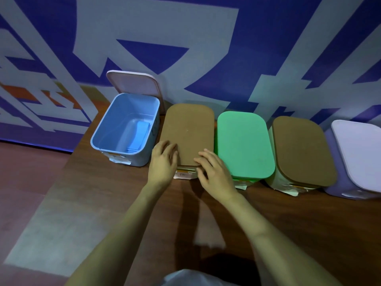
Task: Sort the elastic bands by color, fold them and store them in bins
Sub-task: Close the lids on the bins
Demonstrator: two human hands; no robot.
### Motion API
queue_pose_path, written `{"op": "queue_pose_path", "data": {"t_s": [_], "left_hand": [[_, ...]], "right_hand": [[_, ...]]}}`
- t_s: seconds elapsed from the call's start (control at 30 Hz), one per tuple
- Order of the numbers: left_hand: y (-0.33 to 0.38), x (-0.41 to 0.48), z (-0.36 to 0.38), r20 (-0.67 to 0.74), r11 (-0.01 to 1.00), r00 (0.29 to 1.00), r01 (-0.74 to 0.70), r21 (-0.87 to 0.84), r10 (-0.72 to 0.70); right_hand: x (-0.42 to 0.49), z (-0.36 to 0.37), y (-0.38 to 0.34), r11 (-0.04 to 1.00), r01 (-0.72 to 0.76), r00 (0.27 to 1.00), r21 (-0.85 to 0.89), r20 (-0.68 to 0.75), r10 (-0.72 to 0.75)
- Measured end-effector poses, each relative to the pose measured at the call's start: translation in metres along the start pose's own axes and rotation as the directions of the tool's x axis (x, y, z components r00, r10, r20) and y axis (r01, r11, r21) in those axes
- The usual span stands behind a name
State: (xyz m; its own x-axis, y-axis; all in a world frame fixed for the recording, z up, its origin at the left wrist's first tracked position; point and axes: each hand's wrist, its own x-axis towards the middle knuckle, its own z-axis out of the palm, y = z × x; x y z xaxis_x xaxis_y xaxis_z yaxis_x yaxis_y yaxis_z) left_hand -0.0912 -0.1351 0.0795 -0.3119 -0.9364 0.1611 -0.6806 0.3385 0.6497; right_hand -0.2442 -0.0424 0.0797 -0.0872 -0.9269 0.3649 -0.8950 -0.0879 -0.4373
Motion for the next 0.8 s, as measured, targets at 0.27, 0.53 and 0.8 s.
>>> {"op": "queue_pose_path", "data": {"t_s": [0.27,0.53,0.8], "left_hand": [[0.000,-0.001,0.001,-0.024,0.990,0.997,0.073,-0.118,-0.076],[-0.007,0.007,-0.008,0.042,0.964,0.976,0.216,-0.158,-0.212],[-0.010,0.003,-0.007,-0.044,0.959,0.981,0.175,-0.224,-0.189]], "right_hand": [[0.025,-0.005,-0.026,0.871,-0.459,0.888,0.174,0.057,0.457],[0.034,0.001,-0.032,0.822,-0.521,0.854,0.231,0.132,0.504],[0.023,0.000,-0.021,0.656,-0.595,0.784,0.464,0.153,0.602]]}}
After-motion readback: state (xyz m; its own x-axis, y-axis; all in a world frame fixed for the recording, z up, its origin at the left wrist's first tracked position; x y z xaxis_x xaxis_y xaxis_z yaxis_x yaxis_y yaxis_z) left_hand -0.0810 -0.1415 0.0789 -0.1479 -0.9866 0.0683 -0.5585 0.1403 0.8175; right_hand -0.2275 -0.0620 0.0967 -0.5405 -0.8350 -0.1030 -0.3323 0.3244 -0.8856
